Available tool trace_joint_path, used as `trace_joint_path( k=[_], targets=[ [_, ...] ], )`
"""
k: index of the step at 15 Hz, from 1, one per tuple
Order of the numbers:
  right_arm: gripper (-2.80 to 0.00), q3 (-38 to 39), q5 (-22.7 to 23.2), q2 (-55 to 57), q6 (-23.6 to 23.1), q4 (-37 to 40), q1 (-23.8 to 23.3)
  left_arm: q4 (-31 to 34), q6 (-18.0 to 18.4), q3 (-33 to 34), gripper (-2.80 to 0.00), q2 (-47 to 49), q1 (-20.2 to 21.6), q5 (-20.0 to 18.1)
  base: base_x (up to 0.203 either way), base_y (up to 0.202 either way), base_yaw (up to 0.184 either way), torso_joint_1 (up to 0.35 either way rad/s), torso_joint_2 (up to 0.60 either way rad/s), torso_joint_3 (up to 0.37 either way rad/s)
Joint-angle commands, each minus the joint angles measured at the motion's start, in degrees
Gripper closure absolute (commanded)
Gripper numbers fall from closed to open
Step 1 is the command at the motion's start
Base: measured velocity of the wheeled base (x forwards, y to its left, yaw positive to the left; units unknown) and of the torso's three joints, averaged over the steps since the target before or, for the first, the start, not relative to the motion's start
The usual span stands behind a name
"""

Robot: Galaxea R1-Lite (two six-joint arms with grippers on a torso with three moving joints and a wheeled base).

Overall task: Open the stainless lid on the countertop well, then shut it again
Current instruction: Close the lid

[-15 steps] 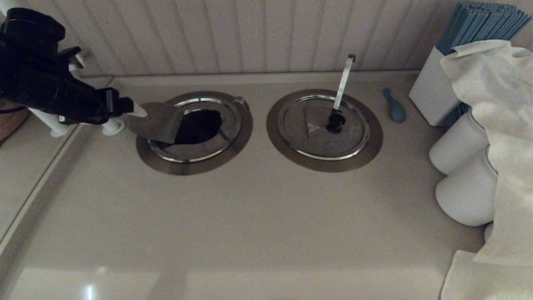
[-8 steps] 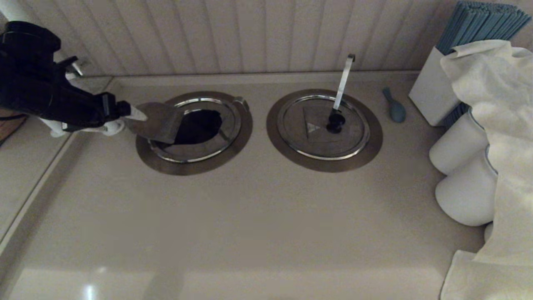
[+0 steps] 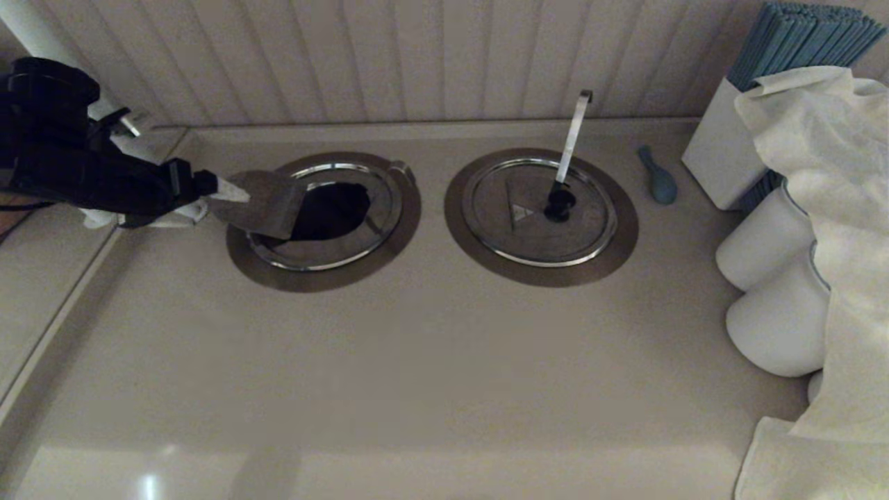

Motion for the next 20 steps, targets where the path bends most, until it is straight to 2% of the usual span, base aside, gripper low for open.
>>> trace_joint_path(
  k=[1, 4, 12, 17, 20],
  targets=[
    [0.00, 0.0, 0.0, 0.0, 0.0, 0.0, 0.0, -0.9, -0.4, 0.3, -2.80, 1.1, 0.1, -0.4, 0.000, 0.000, 0.000, 0.000, 0.00, 0.000],
    [0.00, 0.0, 0.0, 0.0, 0.0, 0.0, 0.0, -3.0, -2.3, 0.1, -2.80, 1.4, 0.3, -4.7, 0.000, 0.000, 0.000, 0.000, 0.00, 0.000],
    [0.00, 0.0, 0.0, 0.0, 0.0, 0.0, 0.0, -4.1, -2.7, 0.1, -2.80, 2.8, 0.3, -5.2, 0.000, 0.000, 0.000, 0.000, 0.00, 0.000],
    [0.00, 0.0, 0.0, 0.0, 0.0, 0.0, 0.0, -4.2, -3.9, -0.1, -2.80, 2.6, 0.3, -8.2, 0.000, 0.000, 0.000, 0.000, 0.00, 0.000],
    [0.00, 0.0, 0.0, 0.1, 0.0, 0.0, 0.0, -4.2, -4.8, -0.2, -2.80, 2.0, 0.1, -8.5, 0.000, 0.000, 0.000, 0.000, 0.00, 0.000]
  ],
)
